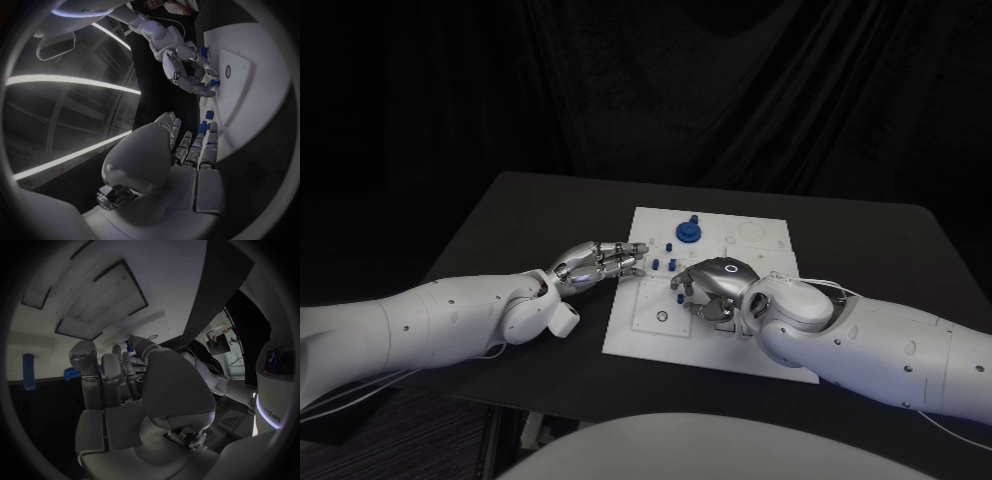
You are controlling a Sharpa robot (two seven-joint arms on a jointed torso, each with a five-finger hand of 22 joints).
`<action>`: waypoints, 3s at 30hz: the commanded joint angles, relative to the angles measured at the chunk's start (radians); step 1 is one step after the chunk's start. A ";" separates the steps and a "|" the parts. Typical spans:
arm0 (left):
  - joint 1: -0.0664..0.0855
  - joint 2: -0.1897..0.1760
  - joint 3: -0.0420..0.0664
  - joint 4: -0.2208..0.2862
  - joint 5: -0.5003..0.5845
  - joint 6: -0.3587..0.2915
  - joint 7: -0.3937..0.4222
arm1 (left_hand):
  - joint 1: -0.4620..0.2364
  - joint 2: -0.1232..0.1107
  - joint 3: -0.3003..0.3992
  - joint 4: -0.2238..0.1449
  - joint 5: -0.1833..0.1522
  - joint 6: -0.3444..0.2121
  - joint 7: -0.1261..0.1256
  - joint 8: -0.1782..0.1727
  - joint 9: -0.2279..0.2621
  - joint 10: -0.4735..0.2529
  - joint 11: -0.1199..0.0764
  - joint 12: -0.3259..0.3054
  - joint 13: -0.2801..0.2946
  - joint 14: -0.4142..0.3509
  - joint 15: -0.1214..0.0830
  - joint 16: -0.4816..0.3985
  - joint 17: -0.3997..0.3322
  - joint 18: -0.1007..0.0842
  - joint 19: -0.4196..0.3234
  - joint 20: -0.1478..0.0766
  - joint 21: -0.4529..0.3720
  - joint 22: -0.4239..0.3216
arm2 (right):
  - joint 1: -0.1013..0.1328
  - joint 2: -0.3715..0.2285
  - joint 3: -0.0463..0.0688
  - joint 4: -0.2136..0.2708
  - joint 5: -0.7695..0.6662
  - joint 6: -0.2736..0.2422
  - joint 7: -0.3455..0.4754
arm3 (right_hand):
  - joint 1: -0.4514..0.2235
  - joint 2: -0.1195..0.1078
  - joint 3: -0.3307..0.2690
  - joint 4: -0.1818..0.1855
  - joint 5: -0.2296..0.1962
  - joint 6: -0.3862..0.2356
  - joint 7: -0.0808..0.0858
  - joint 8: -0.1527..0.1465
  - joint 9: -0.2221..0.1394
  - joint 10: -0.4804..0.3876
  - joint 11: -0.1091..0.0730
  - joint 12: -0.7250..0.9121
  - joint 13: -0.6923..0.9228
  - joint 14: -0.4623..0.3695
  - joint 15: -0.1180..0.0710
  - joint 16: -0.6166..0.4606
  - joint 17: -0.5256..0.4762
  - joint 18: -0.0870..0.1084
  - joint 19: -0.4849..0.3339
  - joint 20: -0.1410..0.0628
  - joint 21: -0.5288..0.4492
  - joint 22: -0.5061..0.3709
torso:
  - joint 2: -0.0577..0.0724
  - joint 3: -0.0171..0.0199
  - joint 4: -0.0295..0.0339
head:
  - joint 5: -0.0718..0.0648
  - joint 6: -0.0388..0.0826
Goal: Assemble the parts on the task board
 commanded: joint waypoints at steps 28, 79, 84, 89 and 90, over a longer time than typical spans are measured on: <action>-0.001 -0.062 0.001 0.081 0.008 -0.123 0.251 | -0.210 0.024 -0.224 0.124 -0.092 -0.497 -0.211 -0.053 -0.173 -0.121 -0.084 -0.226 -0.035 -0.217 -0.108 -0.042 -0.081 0.008 -0.329 -0.114 -0.078 -0.497 | 0.155 -0.292 -0.002 0.139 0.069 -0.009 -0.063 | -0.003 0.013 -0.155 0.066 -0.106 0.022 0.003 0.003 -0.159 -0.080 0.032 -0.177 -0.234 0.017 0.015 0.031 0.013 -0.001 0.036 0.013 0.039 0.119 | -0.002 -0.0013 -0.0003 | -0.013 0.000; 0.001 -0.045 0.001 0.064 0.008 -0.078 0.254 | -0.249 0.086 -0.233 0.121 -0.090 -0.433 -0.107 -0.040 -0.163 -0.146 -0.056 -0.288 -0.049 -0.217 -0.109 -0.042 -0.081 -0.033 -0.322 -0.159 -0.073 -0.493 | 0.059 -0.155 -0.002 -0.056 0.100 -0.058 -0.003 | 0.038 0.060 -0.145 0.071 -0.020 0.114 0.029 0.039 -0.242 0.179 0.008 -0.201 -0.376 0.052 0.011 0.072 0.045 -0.012 0.077 0.011 0.105 0.136 | 0.000 -0.0012 0.0023 | -0.029 0.000; 0.001 -0.042 0.001 0.060 0.008 -0.069 0.248 | -0.232 0.085 -0.226 0.117 -0.072 -0.425 -0.098 -0.039 -0.162 -0.146 -0.057 -0.289 -0.049 -0.217 -0.106 -0.042 -0.081 -0.031 -0.321 -0.153 -0.073 -0.493 | 0.058 -0.152 -0.002 -0.059 0.101 -0.074 0.001 | 0.053 0.062 -0.111 0.070 0.014 0.172 0.029 0.064 -0.231 0.226 -0.004 -0.204 -0.387 0.061 0.001 0.080 0.055 -0.015 0.087 0.002 0.125 0.140 | -0.001 -0.0004 0.0003 | -0.026 0.000; 0.000 -0.040 0.001 0.056 0.008 -0.062 0.242 | -0.207 0.084 -0.213 0.107 -0.048 -0.420 -0.090 -0.038 -0.161 -0.147 -0.060 -0.289 -0.049 -0.217 -0.100 -0.042 -0.081 -0.025 -0.321 -0.141 -0.073 -0.493 | 0.058 -0.153 -0.002 -0.060 0.101 -0.086 0.005 | 0.068 0.064 -0.084 0.058 0.033 0.235 0.030 0.096 -0.206 0.274 -0.021 -0.196 -0.386 0.070 -0.013 0.088 0.065 -0.018 0.096 -0.010 0.147 0.145 | -0.001 -0.0004 0.0004 | -0.026 0.000; 0.000 -0.039 0.001 0.055 0.008 -0.061 0.241 | -0.204 0.085 -0.212 0.106 -0.044 -0.419 -0.089 -0.038 -0.161 -0.147 -0.060 -0.289 -0.049 -0.217 -0.099 -0.042 -0.081 -0.024 -0.321 -0.140 -0.073 -0.493 | 0.058 -0.153 -0.002 -0.060 0.101 -0.089 0.006 | 0.070 0.064 -0.080 0.055 0.035 0.246 0.031 0.103 -0.200 0.284 -0.024 -0.193 -0.384 0.072 -0.016 0.089 0.067 -0.019 0.098 -0.013 0.151 0.146 | -0.001 -0.0004 0.0005 | -0.026 0.000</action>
